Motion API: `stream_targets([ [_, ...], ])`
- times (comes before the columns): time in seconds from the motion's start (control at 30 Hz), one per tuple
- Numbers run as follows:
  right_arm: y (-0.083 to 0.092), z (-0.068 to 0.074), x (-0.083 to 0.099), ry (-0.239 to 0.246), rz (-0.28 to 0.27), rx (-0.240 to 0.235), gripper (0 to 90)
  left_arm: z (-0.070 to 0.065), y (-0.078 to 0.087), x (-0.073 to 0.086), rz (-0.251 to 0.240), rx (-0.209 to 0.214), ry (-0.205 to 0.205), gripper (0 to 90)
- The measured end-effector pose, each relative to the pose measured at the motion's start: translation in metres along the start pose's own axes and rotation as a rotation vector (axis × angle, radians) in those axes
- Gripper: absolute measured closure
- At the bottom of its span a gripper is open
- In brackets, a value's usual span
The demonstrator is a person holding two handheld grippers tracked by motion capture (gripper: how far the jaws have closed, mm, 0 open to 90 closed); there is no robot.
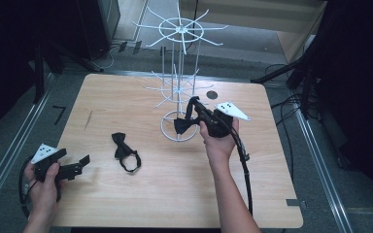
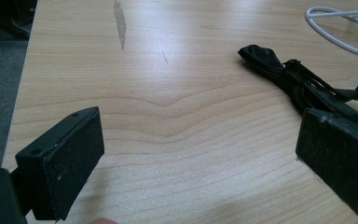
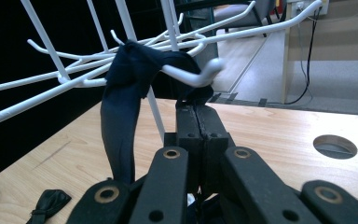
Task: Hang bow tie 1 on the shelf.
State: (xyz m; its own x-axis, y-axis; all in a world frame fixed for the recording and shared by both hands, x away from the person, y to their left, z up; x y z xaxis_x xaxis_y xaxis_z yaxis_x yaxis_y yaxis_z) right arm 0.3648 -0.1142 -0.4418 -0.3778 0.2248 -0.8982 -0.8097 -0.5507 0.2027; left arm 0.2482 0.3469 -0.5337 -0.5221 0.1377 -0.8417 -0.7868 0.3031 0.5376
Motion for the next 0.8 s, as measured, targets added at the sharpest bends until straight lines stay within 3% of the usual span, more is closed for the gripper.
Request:
stream_targets([
  [0.27, -0.005, 0.001, 0.002, 0.0, -0.021, -0.005, 87.9, 0.0, 0.0, 0.0, 0.002, 0.002, 0.001, 1.3],
  [0.3, -0.005, 0.002, 0.002, 0.002, -0.022, -0.004, 85.4, 0.0, 0.0, 0.0, 0.002, 0.002, 0.0, 1.4],
  [0.33, -0.004, 0.002, 0.003, 0.009, -0.03, 0.007, 76.6, 0.0, 0.0, 0.0, 0.001, 0.001, 0.0, 1.4],
  [0.43, -0.001, 0.003, 0.004, 0.013, -0.039, 0.002, 70.7, 0.0, 0.0, 0.0, -0.002, 0.001, 0.002, 1.4],
  [0.47, 0.002, 0.003, 0.004, 0.026, -0.044, 0.004, 64.7, 0.0, 0.0, 0.0, -0.002, 0.0, 0.003, 1.4],
  [0.8, 0.016, -0.001, 0.011, 0.044, -0.039, -0.005, 52.6, 0.0, 0.0, 0.0, 0.001, 0.0, -0.001, 1.4],
])
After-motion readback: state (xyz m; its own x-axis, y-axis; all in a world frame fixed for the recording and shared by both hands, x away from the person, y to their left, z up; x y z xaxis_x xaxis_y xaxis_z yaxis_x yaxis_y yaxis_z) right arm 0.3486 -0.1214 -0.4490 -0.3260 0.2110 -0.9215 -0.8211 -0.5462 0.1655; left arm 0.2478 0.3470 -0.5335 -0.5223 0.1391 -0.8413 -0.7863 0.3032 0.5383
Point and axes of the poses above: each handheld gripper's, and its own axes: y roughly backward along the jaws, x roughly out of its underside, z roughly to its left, the point moved 2 cm from there along -y, roughly forward along the jaws, and after that the axes turned 8 degrees about -y, right-handed, at the moved point
